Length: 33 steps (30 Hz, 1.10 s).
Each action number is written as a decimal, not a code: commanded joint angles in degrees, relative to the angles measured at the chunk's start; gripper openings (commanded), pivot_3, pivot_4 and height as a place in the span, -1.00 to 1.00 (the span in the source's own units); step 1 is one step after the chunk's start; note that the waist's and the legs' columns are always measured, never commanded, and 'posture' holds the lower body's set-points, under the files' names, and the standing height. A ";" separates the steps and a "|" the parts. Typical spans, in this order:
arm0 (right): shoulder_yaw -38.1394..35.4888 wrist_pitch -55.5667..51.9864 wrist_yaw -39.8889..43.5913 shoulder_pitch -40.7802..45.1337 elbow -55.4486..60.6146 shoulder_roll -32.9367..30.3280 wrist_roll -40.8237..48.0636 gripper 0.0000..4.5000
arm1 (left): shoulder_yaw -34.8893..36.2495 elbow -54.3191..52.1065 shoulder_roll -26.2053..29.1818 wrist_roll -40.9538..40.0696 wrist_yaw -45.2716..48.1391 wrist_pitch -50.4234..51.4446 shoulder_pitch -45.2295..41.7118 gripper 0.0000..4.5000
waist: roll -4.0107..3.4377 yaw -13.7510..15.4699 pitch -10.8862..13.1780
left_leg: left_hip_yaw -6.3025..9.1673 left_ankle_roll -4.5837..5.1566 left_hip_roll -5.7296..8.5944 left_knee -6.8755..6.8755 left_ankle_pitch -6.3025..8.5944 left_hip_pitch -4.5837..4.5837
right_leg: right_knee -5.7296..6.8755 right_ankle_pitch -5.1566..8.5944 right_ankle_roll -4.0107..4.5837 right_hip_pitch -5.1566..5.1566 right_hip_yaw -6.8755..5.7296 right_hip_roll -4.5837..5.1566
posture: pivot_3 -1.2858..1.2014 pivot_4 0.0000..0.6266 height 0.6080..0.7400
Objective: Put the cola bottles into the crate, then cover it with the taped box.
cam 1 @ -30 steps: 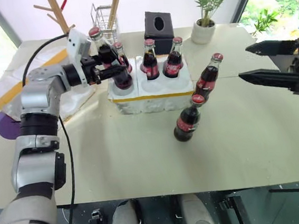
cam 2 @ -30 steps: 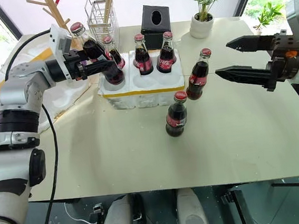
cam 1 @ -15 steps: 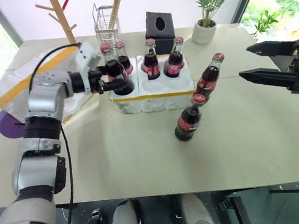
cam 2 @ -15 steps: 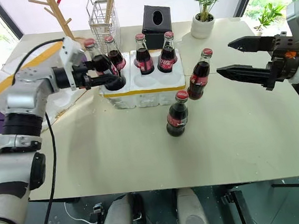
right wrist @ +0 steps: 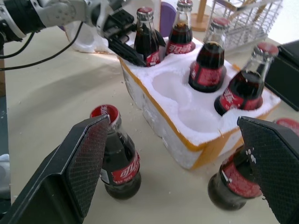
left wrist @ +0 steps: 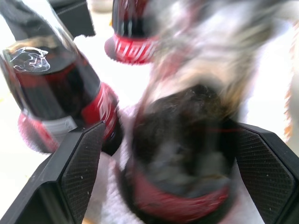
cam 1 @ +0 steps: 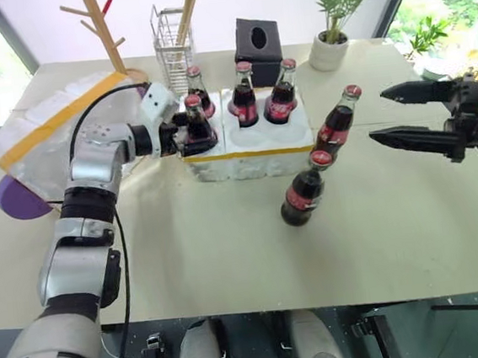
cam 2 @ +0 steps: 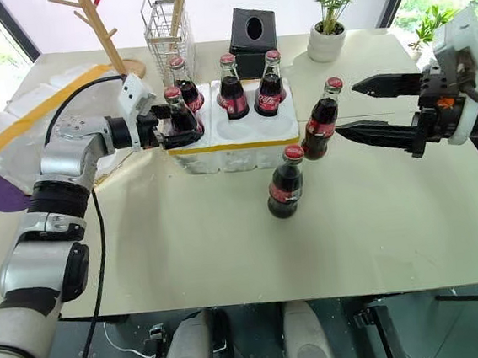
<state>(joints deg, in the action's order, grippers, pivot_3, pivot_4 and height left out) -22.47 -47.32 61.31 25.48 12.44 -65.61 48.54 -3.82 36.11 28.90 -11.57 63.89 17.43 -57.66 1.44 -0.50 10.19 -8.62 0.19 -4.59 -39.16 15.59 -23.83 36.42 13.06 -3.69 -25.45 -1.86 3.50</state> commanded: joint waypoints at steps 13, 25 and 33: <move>-6.53 7.47 -2.69 -25.85 11.70 8.70 -7.33 1.00 | 8.35 -47.46 21.17 -29.14 14.23 33.61 13.36 0.98 | -0.06 -0.08 -0.03 | 0.41 -0.15 0.10 0.01 -0.07 0.42 | 0.36 0.09 -0.13 0.29 -0.01 0.03 | 0.03 -0.52 1.00; 6.82 7.44 -9.12 -22.50 12.74 20.71 -6.79 1.00 | 0.41 -48.69 17.03 -21.43 9.05 23.21 17.79 0.98 | 0.03 -0.11 -0.05 | 0.65 -0.22 0.20 0.01 -0.12 0.41 | 0.48 0.17 0.03 0.29 -0.02 -0.02 | 0.03 -0.52 1.00; 16.00 9.51 -12.16 -15.18 7.45 26.71 -11.36 1.00 | -0.15 -47.75 16.30 -21.03 8.85 22.78 16.73 0.98 | 0.03 -0.09 -0.05 | 0.67 -0.22 0.21 0.00 -0.12 0.40 | 0.52 0.17 0.03 0.25 -0.02 -0.03 | 0.03 -0.52 1.00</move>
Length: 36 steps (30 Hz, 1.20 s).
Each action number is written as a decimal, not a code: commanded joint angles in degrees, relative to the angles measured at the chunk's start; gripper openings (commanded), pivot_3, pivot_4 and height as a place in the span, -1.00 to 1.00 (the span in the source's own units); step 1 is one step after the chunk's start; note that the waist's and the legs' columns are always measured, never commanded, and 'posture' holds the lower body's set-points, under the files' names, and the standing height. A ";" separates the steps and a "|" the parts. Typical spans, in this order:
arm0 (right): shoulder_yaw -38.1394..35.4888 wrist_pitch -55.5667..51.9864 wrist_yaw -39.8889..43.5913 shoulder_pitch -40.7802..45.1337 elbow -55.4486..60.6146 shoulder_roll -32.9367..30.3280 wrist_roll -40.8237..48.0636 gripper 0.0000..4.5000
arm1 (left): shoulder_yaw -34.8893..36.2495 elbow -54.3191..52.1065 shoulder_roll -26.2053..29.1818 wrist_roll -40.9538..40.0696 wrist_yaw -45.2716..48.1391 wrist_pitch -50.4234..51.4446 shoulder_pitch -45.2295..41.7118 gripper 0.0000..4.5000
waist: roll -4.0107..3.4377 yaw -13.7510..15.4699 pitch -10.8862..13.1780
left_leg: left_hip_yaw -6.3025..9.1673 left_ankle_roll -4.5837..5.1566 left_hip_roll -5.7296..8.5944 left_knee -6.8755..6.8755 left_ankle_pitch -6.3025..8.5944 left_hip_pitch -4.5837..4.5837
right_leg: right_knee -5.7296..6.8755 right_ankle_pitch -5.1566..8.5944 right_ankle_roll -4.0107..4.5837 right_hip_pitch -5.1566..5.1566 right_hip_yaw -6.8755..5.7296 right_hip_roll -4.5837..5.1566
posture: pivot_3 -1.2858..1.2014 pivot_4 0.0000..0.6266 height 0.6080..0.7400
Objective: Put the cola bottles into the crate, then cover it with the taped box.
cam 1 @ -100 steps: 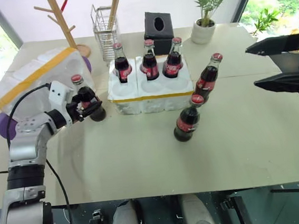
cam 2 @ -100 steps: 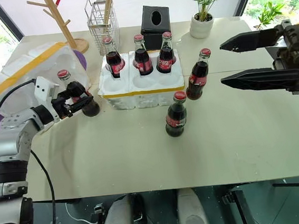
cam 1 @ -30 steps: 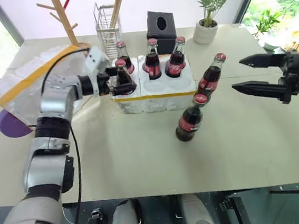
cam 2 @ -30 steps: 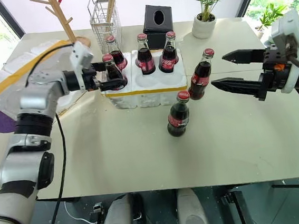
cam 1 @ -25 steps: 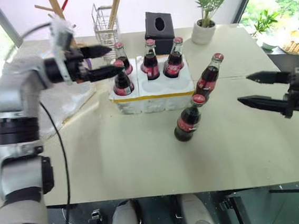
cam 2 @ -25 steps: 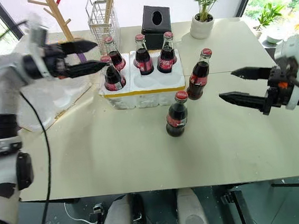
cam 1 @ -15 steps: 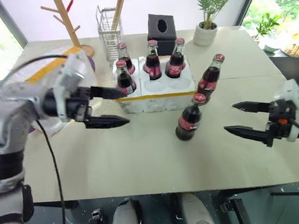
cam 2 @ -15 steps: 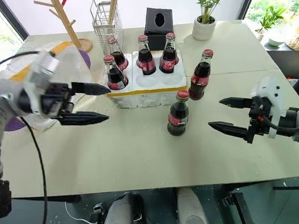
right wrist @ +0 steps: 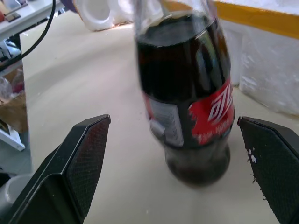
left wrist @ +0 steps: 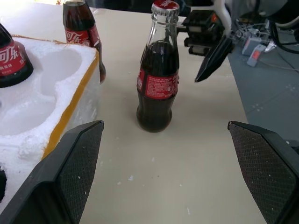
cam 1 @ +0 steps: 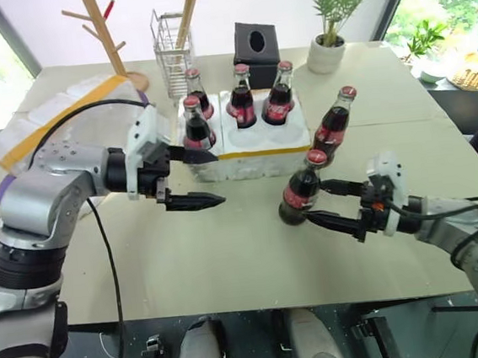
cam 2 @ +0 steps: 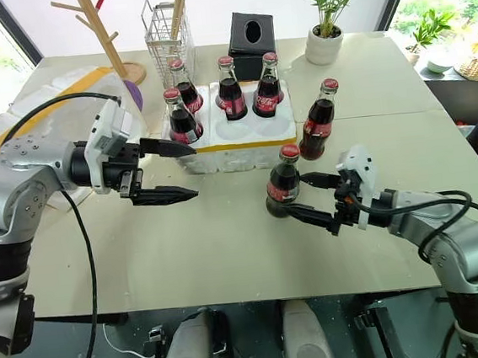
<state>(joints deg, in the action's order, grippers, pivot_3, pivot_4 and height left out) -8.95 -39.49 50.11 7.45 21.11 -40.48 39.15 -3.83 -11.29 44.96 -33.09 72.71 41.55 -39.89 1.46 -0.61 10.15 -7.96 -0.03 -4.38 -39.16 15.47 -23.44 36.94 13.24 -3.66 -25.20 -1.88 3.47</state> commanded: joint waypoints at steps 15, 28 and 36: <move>-2.02 -7.48 1.81 21.55 -0.81 1.74 13.10 0.28 | 3.65 -0.02 1.78 -0.17 -3.01 -0.40 0.30 1.00 | -0.11 -0.39 0.09 | -0.01 0.00 -0.01 0.01 0.00 -0.09 | 0.06 -0.02 -0.03 -0.14 0.01 0.00 | 0.03 -0.52 1.00; 14.41 3.95 -8.94 50.68 -28.44 16.62 -11.20 0.28 | 12.21 -6.68 2.42 -3.69 -13.68 2.39 7.78 1.00 | -0.15 -0.05 0.11 | 0.04 -0.02 -0.08 0.03 -0.02 -0.29 | 0.18 0.10 0.23 -0.38 0.06 -0.24 | 0.03 -0.52 1.00; 19.86 11.99 -8.47 51.84 -40.83 21.09 -22.09 0.28 | 13.85 -9.64 2.49 -5.50 -16.84 3.15 9.95 1.00 | -0.12 -0.37 0.09 | 0.06 -0.16 -0.02 -0.02 -0.10 -0.61 | 0.28 0.07 0.18 -0.68 0.02 -0.19 | 0.03 -0.52 1.00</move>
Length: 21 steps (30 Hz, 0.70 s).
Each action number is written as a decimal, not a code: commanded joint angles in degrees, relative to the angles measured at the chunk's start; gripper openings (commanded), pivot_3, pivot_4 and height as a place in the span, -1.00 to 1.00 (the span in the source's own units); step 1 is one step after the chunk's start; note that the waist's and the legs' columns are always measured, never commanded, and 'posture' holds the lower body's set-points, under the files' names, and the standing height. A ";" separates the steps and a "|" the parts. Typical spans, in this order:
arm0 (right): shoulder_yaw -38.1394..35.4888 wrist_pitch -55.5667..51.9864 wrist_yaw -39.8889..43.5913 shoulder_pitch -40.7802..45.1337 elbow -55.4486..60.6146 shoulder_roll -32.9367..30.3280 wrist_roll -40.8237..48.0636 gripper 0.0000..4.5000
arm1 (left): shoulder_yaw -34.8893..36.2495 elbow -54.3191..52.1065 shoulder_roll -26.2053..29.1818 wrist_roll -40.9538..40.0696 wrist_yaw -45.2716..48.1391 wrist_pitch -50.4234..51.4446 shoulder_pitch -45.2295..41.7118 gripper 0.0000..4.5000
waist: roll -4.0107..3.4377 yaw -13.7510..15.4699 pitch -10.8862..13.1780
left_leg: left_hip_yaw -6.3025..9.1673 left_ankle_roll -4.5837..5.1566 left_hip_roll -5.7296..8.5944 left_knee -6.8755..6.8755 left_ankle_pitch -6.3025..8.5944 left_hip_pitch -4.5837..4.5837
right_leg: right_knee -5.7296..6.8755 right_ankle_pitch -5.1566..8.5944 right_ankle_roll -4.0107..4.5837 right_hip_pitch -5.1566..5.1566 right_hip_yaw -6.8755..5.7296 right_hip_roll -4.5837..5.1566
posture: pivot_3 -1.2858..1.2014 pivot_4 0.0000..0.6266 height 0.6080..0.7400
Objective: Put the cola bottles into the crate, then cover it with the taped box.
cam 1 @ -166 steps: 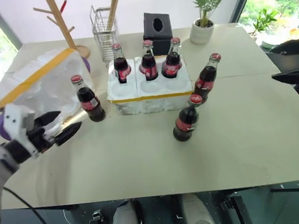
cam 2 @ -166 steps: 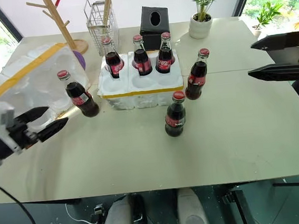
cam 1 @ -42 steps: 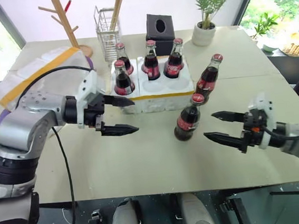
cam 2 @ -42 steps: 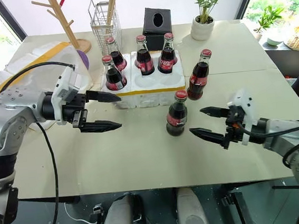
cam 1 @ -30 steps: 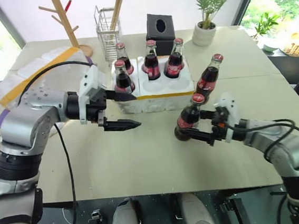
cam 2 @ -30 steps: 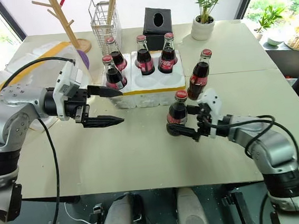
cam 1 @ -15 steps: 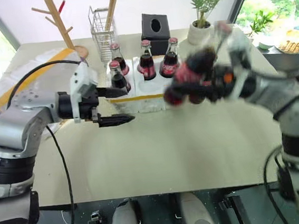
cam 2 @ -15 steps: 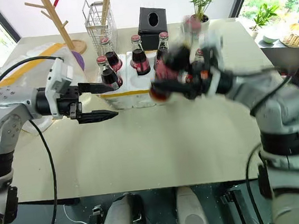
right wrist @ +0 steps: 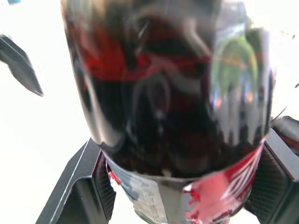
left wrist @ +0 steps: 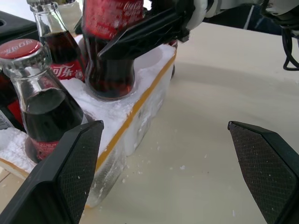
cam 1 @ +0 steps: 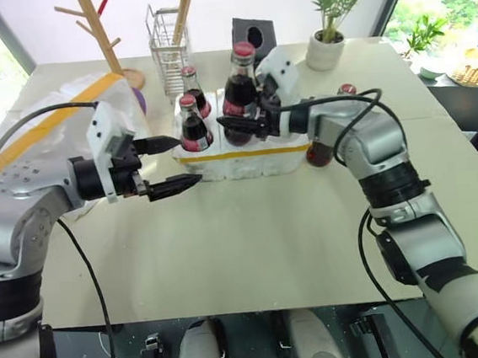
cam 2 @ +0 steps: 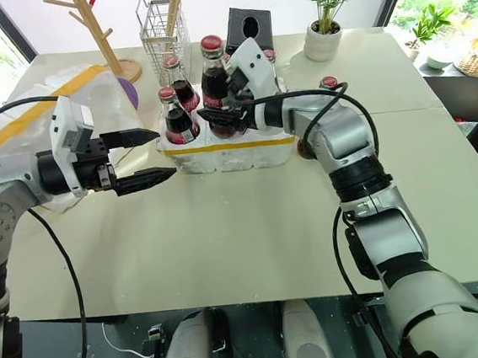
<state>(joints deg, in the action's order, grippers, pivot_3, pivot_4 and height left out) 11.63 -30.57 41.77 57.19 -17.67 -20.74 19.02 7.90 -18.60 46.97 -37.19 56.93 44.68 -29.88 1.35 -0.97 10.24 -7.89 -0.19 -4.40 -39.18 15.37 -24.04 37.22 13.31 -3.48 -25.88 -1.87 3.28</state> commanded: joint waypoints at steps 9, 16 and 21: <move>-2.86 -0.15 1.34 2.90 -7.42 3.10 -2.27 0.28 | 1.77 -1.93 0.56 -1.82 -2.60 -0.93 -0.14 1.00 | -0.01 -0.01 0.01 | -0.01 -0.32 -0.01 0.01 -0.19 -0.40 | 0.07 -0.01 0.01 -0.49 0.00 -0.02 | 0.03 -0.52 1.00; -6.82 -5.01 0.78 -0.38 1.07 2.00 0.12 0.98 | -0.77 -0.17 -0.22 -0.90 -1.44 -2.42 -2.41 1.00 | -0.01 0.08 0.00 | 0.01 -0.21 -0.01 0.01 -0.13 -0.35 | 0.13 -0.02 0.02 -0.45 0.00 -0.02 | 0.03 -0.52 1.00; -12.86 -15.29 0.38 -9.17 21.04 -5.16 6.16 0.98 | -3.08 1.50 -1.16 -0.80 0.07 -2.97 -4.95 1.00 | 0.02 0.73 -0.01 | 0.02 -0.23 0.01 -0.01 -0.14 -0.38 | 0.06 -0.02 0.02 -0.39 -0.06 0.04 | 0.03 -0.52 1.00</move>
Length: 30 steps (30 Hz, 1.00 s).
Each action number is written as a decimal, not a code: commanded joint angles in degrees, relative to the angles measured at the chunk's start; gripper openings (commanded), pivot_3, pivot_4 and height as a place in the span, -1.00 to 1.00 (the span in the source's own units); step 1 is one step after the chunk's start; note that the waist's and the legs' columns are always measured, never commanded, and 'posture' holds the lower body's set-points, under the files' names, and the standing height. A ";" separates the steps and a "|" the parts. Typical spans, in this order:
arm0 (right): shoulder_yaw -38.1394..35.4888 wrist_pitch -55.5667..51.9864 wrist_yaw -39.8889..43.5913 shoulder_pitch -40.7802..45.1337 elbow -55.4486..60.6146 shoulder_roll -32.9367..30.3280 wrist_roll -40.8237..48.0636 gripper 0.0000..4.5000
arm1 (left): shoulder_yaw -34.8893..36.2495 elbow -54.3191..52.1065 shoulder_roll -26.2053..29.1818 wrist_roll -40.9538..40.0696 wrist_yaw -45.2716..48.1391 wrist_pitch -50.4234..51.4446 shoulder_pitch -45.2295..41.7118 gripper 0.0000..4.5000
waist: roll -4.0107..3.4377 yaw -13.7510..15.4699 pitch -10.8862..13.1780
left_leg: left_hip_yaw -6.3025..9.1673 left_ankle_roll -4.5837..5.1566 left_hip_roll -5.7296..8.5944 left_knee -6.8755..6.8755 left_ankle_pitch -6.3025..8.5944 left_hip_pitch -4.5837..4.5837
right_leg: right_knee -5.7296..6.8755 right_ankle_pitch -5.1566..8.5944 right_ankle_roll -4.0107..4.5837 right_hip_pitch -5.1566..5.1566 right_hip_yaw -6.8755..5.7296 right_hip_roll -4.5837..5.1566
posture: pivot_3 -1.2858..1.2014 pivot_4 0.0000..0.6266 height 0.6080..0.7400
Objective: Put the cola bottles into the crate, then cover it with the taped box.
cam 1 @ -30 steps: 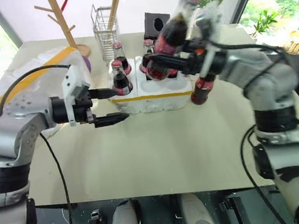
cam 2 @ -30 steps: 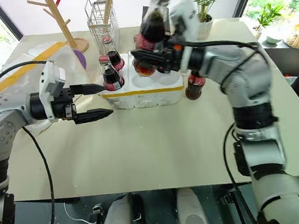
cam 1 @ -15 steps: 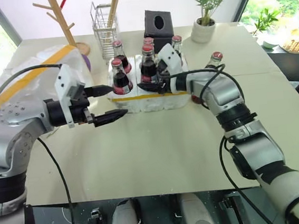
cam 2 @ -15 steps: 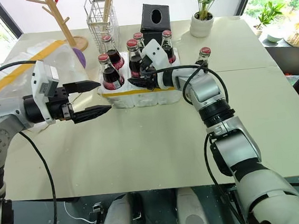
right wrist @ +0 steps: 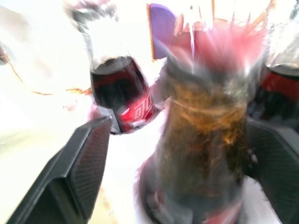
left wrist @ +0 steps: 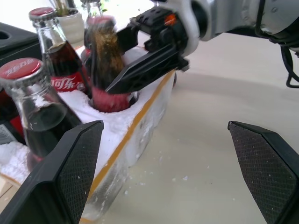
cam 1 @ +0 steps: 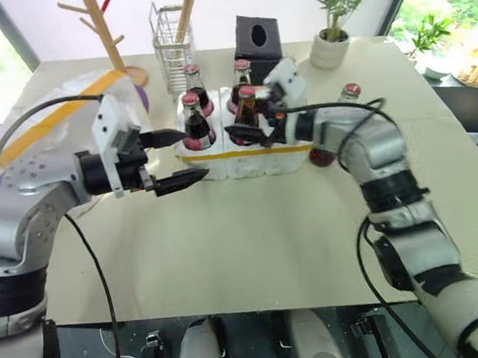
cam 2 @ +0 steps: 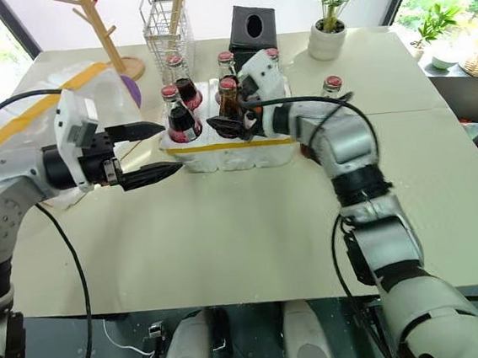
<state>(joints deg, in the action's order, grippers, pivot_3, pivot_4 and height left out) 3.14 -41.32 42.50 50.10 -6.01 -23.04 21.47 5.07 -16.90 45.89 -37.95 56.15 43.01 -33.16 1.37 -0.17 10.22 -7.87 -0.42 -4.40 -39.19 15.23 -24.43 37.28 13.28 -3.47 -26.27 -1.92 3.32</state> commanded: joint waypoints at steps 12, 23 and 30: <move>-25.90 -24.99 -13.07 -27.12 36.18 -15.76 12.93 0.98 | -7.58 3.66 -4.56 2.39 6.26 -4.57 -7.19 1.00 | 0.06 -0.53 -0.04 | 0.23 0.06 0.01 0.02 0.03 0.27 | -0.03 -0.03 0.08 0.24 0.06 -0.18 | 0.03 -0.52 1.00; -21.00 -12.29 -20.91 -24.01 22.88 -8.37 6.34 0.98 | -8.73 5.75 -6.09 4.11 8.06 -5.45 -10.04 1.00 | 0.05 -0.59 -0.04 | 0.47 0.07 0.04 0.05 0.03 0.34 | -0.09 -0.05 0.15 0.29 0.24 -0.46 | 0.03 -0.52 1.00; -17.49 -6.57 -19.93 -20.42 14.66 -5.58 5.22 0.98 | -8.18 6.11 -5.69 4.70 8.03 -5.77 -9.51 1.00 | 0.05 -0.62 -0.04 | 0.47 0.07 0.03 0.04 0.03 0.35 | -0.08 -0.06 0.15 0.29 0.24 -0.47 | 0.03 -0.52 1.00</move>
<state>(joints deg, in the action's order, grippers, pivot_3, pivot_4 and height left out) -14.89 -50.14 22.07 28.17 9.09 -29.00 27.11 -4.39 -10.04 39.73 -33.31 64.02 38.20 -41.79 1.41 -0.79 10.19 -7.40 -0.35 -4.37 -39.15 15.26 -24.08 37.20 13.23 -3.32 -25.98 -1.68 2.85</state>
